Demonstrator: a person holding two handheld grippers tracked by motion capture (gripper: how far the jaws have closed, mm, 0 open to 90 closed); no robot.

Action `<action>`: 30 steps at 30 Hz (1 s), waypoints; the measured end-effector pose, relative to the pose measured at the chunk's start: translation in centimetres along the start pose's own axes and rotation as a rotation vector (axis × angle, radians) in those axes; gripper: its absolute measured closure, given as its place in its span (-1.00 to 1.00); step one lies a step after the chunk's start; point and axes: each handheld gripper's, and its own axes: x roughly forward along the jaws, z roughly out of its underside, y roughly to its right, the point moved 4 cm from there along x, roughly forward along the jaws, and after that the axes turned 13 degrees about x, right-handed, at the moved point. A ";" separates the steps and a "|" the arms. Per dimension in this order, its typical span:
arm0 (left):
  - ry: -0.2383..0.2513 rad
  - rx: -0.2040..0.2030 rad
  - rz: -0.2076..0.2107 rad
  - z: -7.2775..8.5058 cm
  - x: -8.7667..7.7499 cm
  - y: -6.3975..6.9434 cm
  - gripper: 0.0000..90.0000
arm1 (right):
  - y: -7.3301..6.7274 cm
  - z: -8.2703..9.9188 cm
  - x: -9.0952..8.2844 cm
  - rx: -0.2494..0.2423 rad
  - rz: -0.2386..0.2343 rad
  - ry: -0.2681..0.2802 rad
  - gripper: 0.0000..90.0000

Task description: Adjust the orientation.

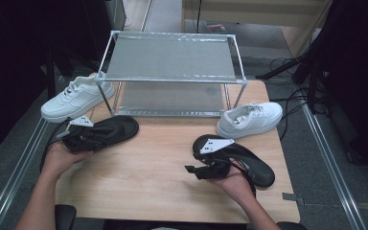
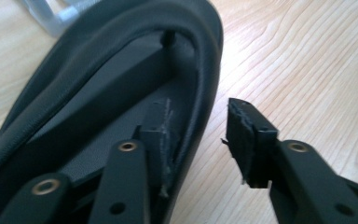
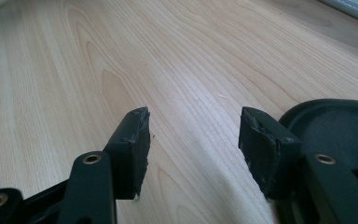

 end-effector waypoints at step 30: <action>0.062 -0.021 0.050 -2.6 -2.6 1.6 0.82 | 0.2 -0.3 0.1 0.017 -0.018 0.026 -0.01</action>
